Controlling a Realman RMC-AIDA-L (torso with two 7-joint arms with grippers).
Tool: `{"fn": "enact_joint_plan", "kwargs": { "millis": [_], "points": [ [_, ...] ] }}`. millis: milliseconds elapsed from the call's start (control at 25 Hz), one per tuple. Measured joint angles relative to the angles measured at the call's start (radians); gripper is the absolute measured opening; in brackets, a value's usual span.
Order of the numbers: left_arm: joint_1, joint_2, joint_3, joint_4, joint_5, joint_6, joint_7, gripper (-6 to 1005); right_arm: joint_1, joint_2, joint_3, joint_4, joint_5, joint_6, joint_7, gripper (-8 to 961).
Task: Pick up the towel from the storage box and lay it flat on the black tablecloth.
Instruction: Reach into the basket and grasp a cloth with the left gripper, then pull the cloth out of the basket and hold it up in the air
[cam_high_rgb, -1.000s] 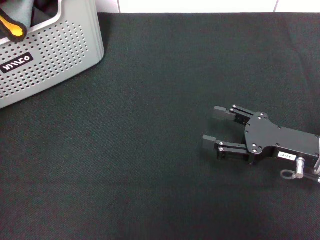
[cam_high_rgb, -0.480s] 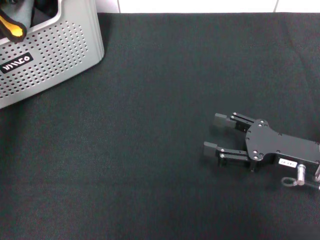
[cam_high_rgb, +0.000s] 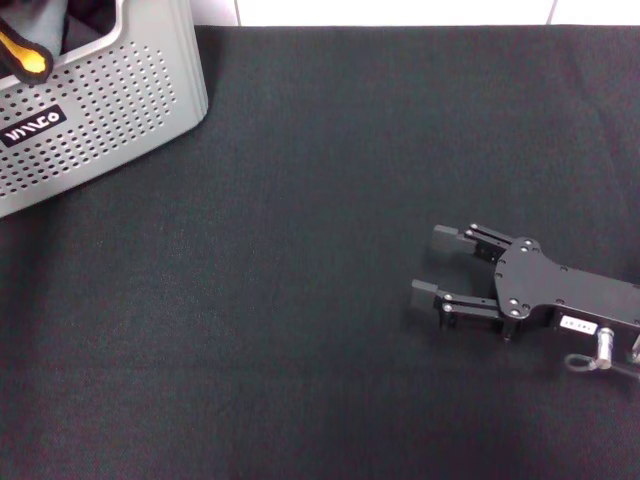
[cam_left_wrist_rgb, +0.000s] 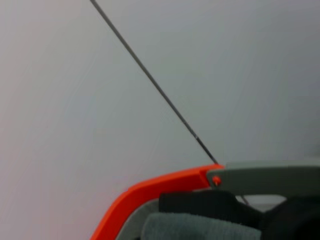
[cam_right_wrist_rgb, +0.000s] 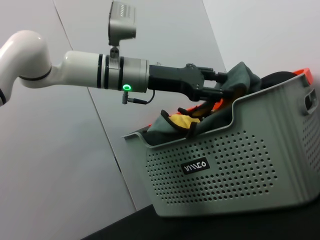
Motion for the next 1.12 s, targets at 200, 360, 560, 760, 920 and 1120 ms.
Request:
{"fn": "enact_joint_plan", "kwargs": {
  "millis": [200,360,560,760,920,1120],
  "points": [
    [0.002,-0.002,0.012,-0.009,0.021,-0.03,-0.002,593,0.005,0.0,0.0,0.0,0.001,-0.003,0.0,848],
    [0.006,-0.003,0.014,-0.002,0.013,-0.035,-0.009,570,0.006,0.0,0.0,0.0,0.001,-0.004,-0.005,847],
    [0.007,-0.002,0.015,-0.001,0.013,-0.036,-0.011,421,0.007,0.0,0.0,0.0,0.003,-0.005,-0.008,845],
    [0.009,-0.002,0.023,-0.002,0.008,-0.036,-0.01,148,0.005,0.0,0.0,0.0,0.01,-0.005,-0.01,844],
    [0.023,-0.002,0.021,0.03,-0.051,-0.032,-0.013,74,0.003,0.0,0.0,0.0,0.011,-0.004,-0.012,842],
    [0.132,-0.001,0.027,0.219,-0.293,-0.013,-0.015,39,0.001,0.0,0.0,-0.006,0.013,0.003,-0.032,841]
  ]
}}
